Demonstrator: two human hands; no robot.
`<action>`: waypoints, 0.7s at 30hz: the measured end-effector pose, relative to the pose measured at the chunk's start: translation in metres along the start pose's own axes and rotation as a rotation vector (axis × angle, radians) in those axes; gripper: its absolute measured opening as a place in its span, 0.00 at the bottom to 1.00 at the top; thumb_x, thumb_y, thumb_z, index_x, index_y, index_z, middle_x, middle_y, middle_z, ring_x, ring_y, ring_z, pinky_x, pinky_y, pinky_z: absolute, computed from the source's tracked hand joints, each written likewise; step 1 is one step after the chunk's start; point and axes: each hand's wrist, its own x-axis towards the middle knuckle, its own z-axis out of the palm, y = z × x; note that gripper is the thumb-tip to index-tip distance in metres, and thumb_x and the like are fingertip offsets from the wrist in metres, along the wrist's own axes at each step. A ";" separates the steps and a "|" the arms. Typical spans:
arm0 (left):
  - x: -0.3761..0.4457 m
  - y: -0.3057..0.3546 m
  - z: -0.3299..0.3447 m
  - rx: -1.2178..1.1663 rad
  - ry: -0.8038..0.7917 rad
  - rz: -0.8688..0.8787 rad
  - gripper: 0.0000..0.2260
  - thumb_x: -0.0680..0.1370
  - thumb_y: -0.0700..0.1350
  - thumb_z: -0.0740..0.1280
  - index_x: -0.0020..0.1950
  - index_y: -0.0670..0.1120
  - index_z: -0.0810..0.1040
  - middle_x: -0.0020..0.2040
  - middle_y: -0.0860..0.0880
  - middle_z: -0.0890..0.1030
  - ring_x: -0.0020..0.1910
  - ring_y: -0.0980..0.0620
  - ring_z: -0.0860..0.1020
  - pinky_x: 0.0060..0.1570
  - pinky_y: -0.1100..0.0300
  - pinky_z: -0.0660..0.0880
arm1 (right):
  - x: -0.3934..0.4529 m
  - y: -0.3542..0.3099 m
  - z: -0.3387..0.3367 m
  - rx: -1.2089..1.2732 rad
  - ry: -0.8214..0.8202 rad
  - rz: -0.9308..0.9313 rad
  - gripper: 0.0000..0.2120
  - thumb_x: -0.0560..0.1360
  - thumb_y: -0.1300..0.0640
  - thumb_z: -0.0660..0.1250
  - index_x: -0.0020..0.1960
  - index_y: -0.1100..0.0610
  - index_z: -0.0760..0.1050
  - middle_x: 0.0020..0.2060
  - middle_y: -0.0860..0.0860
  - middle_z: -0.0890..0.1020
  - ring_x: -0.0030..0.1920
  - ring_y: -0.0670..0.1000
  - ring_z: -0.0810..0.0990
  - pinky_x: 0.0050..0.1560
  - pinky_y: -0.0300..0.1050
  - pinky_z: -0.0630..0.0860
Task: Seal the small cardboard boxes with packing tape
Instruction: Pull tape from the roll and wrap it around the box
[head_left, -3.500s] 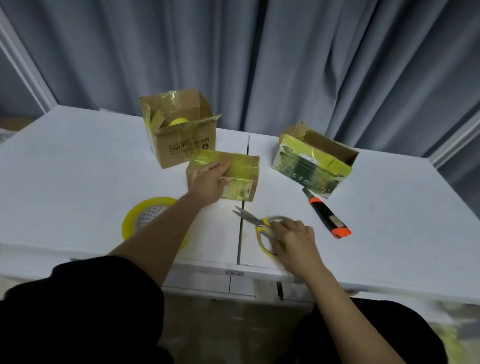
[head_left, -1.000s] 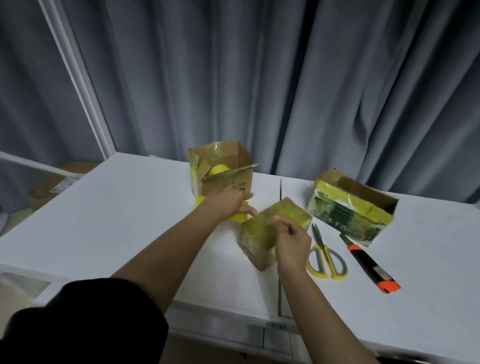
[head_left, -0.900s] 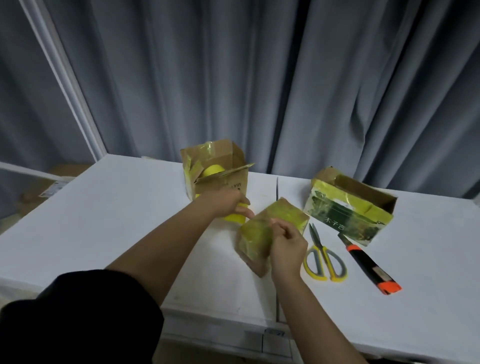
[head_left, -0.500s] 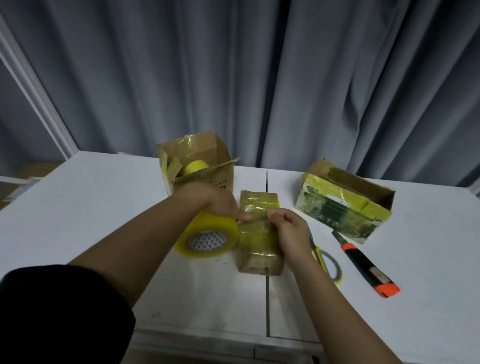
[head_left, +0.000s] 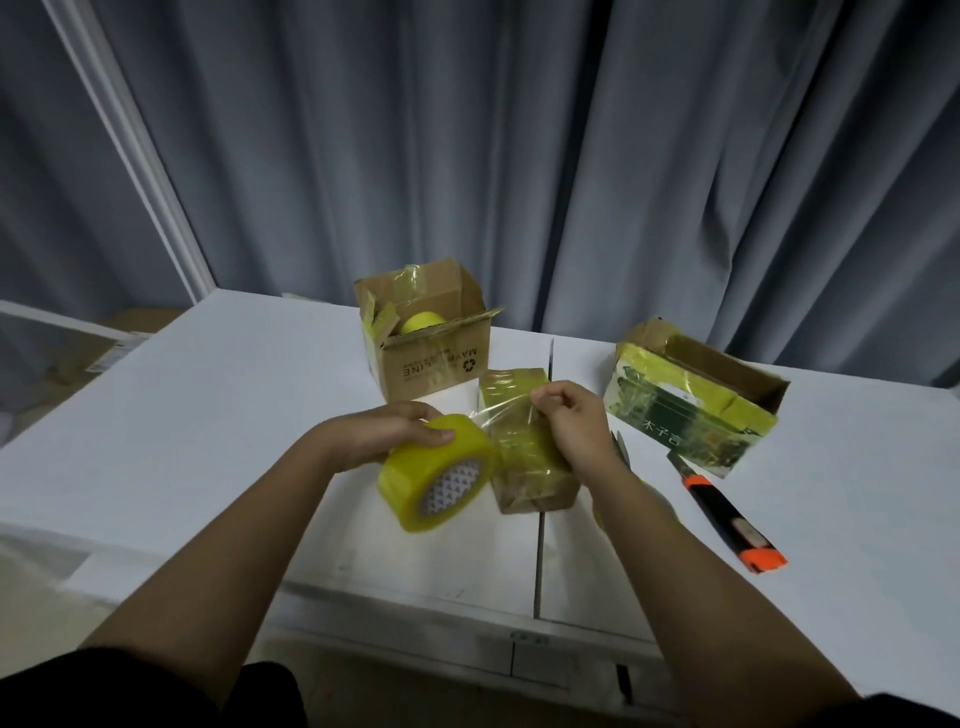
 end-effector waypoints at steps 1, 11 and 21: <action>-0.007 -0.005 0.005 -0.067 0.021 0.023 0.23 0.68 0.56 0.70 0.60 0.51 0.74 0.57 0.48 0.79 0.53 0.51 0.80 0.49 0.58 0.78 | -0.001 -0.007 -0.001 -0.032 0.009 -0.040 0.06 0.75 0.62 0.66 0.43 0.55 0.80 0.38 0.45 0.80 0.40 0.41 0.76 0.41 0.31 0.71; -0.067 0.013 0.026 0.290 0.580 0.535 0.09 0.75 0.65 0.60 0.52 0.67 0.73 0.49 0.66 0.77 0.49 0.66 0.75 0.43 0.68 0.72 | -0.040 -0.046 -0.037 -0.007 0.091 -0.232 0.09 0.71 0.56 0.74 0.34 0.48 0.80 0.31 0.42 0.82 0.35 0.39 0.80 0.40 0.32 0.73; -0.049 0.023 0.035 0.773 0.681 0.378 0.14 0.76 0.63 0.61 0.43 0.53 0.71 0.38 0.53 0.75 0.40 0.48 0.74 0.34 0.59 0.66 | -0.049 -0.025 -0.053 -0.119 0.296 -0.143 0.12 0.73 0.54 0.72 0.31 0.48 0.77 0.31 0.37 0.79 0.37 0.37 0.78 0.39 0.35 0.70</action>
